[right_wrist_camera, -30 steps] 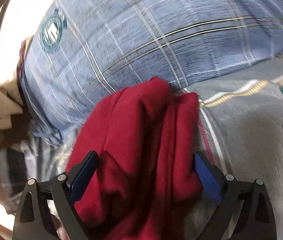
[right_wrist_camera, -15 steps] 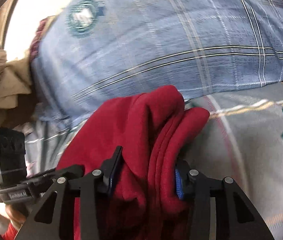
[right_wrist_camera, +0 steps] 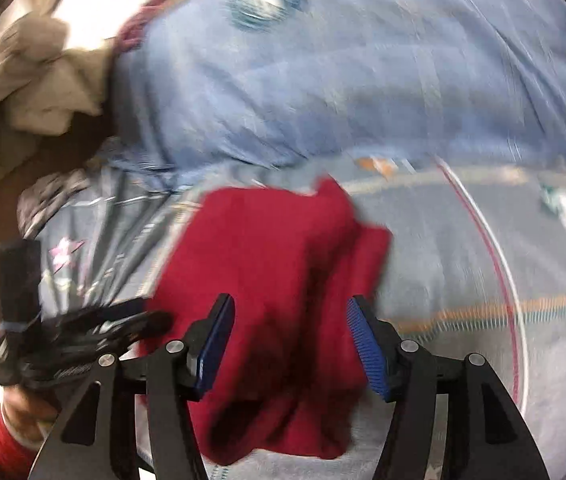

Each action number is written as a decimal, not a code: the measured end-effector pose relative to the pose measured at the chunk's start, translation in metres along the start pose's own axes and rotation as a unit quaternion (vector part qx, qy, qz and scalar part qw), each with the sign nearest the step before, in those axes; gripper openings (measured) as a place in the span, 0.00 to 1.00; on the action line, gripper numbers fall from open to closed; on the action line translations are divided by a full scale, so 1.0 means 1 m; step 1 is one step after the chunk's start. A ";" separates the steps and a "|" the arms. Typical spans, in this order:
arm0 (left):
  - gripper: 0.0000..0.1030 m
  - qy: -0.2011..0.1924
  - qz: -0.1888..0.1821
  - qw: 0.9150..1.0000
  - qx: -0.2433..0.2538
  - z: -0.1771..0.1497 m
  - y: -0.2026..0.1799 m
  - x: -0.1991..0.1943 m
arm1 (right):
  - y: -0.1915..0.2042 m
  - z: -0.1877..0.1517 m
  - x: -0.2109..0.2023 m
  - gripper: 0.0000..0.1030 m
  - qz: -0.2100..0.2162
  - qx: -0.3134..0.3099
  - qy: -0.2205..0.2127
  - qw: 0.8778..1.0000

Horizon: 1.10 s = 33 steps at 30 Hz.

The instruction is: Fold small clothes

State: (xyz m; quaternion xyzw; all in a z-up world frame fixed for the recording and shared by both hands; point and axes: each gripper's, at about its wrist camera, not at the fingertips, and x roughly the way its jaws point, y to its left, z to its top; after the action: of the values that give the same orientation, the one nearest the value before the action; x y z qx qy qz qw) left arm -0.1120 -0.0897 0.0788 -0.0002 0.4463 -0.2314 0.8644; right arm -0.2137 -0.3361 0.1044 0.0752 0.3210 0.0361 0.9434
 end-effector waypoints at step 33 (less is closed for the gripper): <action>0.68 -0.104 0.107 0.988 0.037 -0.048 -0.030 -0.081 | 0.038 -0.038 -0.005 0.66 -0.049 -0.045 0.003 0.998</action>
State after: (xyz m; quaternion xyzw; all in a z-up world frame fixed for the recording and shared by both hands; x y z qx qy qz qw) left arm -0.2016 -0.0737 0.1187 0.0553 0.3426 -0.1529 0.9253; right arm -0.2419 -0.2949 0.0835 0.0171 0.3254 0.0041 0.9454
